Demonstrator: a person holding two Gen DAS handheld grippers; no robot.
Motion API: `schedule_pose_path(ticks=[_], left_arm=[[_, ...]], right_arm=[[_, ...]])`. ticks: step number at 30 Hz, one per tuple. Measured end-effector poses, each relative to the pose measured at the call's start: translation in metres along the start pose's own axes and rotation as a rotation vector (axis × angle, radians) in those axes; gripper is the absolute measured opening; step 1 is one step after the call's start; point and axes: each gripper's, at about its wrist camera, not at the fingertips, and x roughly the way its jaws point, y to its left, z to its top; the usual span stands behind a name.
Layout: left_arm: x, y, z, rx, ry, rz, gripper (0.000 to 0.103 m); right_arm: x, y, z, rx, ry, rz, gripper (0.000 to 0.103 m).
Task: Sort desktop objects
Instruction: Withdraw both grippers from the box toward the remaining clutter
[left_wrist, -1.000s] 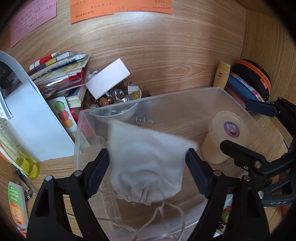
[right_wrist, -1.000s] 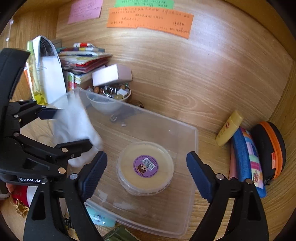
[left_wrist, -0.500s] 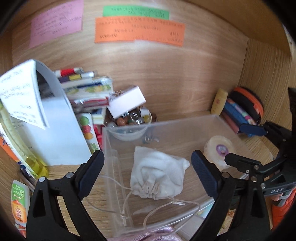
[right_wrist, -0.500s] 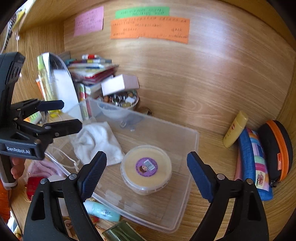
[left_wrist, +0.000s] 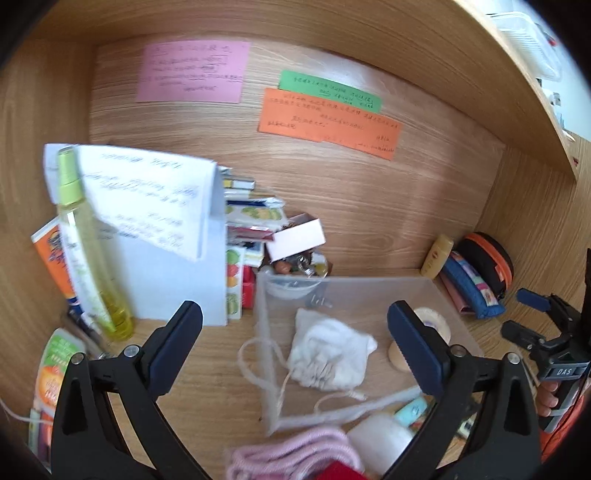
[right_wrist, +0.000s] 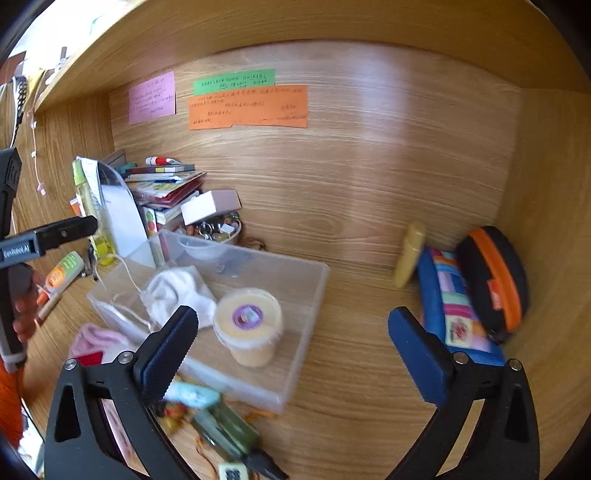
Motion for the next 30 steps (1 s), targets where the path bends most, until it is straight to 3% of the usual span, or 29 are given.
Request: schedule_pose_path(ticks=[10,16,24,30], left_arm=[[-0.022,0.022,-0.054,0.002,0.068,0.092,0.102],[-0.023,0.028,-0.081,-0.003,0.124,0.108,0.102],[-0.037,0.010,-0.107,0.054,0.168,0.061,0.102],[-0.038,-0.007,-0.125,0.115,0.221,0.001,0.102]], right_arm=[[-0.003,-0.007,-0.049,0.032,0.078,0.019,0.103],[0.006,-0.004,-0.065,0.052,0.123,0.060,0.103],[0.013,0.012,-0.077,0.028,0.142,0.127,0.103],[0.016,0.015,-0.083,0.016,0.162,0.125,0.103]])
